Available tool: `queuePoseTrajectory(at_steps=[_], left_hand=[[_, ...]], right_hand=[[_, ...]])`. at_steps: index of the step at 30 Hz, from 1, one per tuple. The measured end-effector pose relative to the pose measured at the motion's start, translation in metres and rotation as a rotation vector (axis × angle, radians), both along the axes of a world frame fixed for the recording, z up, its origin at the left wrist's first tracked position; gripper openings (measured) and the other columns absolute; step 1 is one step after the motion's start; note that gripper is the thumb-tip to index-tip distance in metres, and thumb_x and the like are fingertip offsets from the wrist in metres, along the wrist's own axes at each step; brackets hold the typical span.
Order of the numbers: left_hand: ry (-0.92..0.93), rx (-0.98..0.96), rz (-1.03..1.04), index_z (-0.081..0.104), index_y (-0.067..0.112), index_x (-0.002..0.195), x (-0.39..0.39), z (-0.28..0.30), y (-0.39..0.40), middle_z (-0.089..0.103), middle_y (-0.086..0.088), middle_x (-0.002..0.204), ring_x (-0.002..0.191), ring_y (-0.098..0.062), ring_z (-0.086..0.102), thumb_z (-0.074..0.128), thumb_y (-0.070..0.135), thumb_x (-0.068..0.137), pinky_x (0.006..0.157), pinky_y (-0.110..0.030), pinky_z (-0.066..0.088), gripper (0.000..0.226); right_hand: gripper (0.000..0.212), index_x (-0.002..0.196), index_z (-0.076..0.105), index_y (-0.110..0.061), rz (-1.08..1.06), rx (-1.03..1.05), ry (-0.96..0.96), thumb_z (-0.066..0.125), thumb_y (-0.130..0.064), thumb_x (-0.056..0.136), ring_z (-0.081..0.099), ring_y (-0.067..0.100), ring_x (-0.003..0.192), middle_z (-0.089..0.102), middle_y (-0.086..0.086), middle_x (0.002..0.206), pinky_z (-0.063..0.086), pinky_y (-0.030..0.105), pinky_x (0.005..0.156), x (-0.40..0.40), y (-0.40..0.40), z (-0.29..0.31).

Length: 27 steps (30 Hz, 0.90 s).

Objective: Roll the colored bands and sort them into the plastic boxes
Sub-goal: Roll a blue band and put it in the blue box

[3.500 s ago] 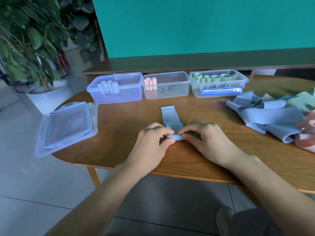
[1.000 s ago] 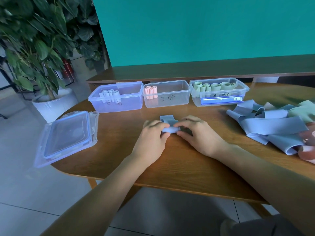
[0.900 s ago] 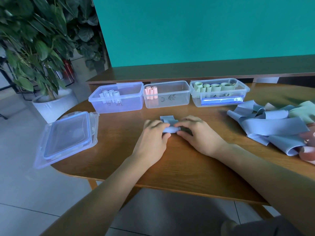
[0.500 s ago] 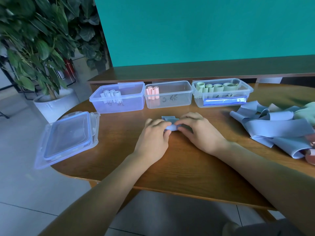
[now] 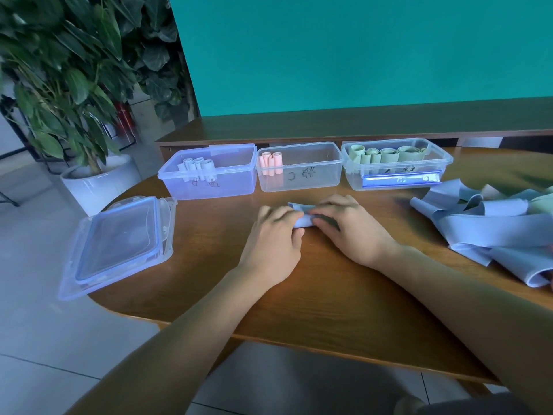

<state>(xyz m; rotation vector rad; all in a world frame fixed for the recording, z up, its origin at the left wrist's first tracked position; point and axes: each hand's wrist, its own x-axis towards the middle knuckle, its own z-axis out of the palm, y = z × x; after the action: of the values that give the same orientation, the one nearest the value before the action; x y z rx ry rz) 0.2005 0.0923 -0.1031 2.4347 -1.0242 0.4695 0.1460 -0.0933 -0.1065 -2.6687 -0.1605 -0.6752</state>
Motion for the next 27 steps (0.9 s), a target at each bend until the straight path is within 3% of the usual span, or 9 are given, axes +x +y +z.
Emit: queuePoseTrajectory(at_steps=[4, 11, 17, 23, 27], left_hand=[[0.021, 0.04, 0.019, 0.051, 0.021, 0.144, 0.006, 0.0, -0.002, 0.055, 0.003, 0.142, 0.125, -0.022, 0.04, 0.05, 0.027, 0.102, 0.108, -0.038, 0.038, 0.042], [-0.049, -0.025, 0.001, 0.062, 0.017, 0.133, 0.009, -0.001, -0.004, 0.06, 0.001, 0.128, 0.12, -0.02, 0.044, 0.059, 0.02, 0.097, 0.106, -0.036, 0.042, 0.036], [-0.023, 0.028, 0.032, 0.053, 0.021, 0.142, 0.014, -0.002, -0.007, 0.055, 0.005, 0.14, 0.125, -0.02, 0.04, 0.053, 0.025, 0.1, 0.109, -0.037, 0.039, 0.042], [0.012, 0.062, 0.054, 0.045, 0.026, 0.147, 0.024, -0.002, -0.011, 0.051, 0.009, 0.145, 0.123, -0.022, 0.038, 0.049, 0.03, 0.102, 0.106, -0.039, 0.039, 0.046], [-0.002, 0.057, 0.052, 0.046, 0.025, 0.148, 0.03, -0.002, -0.013, 0.053, 0.008, 0.144, 0.125, -0.022, 0.038, 0.052, 0.031, 0.101, 0.107, -0.039, 0.039, 0.047]], right_hand=[[0.022, 0.119, 0.071, -0.022, 0.017, -0.004, -0.059, 0.062, -0.021, 0.099, 0.055, 0.02, 0.103, 0.064, -0.005, 0.116, 0.05, 0.037, 0.09, 0.0, -0.001, -0.002], [0.031, 0.13, 0.065, -0.023, -0.001, 0.012, 0.013, 0.06, -0.026, 0.1, 0.053, 0.02, 0.113, 0.06, -0.006, 0.126, 0.047, 0.039, 0.099, 0.009, -0.006, -0.003], [0.038, 0.138, 0.058, -0.028, -0.011, -0.034, 0.064, 0.055, -0.032, 0.101, 0.05, 0.019, 0.119, 0.058, -0.006, 0.132, 0.043, 0.039, 0.104, 0.018, -0.008, 0.0], [0.028, 0.127, 0.065, -0.024, -0.015, -0.014, -0.006, 0.061, -0.023, 0.099, 0.051, 0.017, 0.109, 0.064, -0.006, 0.121, 0.044, 0.032, 0.093, 0.021, -0.007, 0.001], [0.033, 0.132, 0.062, -0.024, -0.036, 0.003, 0.044, 0.062, -0.026, 0.099, 0.05, 0.018, 0.115, 0.062, -0.005, 0.126, 0.044, 0.035, 0.1, 0.028, -0.011, 0.0]])
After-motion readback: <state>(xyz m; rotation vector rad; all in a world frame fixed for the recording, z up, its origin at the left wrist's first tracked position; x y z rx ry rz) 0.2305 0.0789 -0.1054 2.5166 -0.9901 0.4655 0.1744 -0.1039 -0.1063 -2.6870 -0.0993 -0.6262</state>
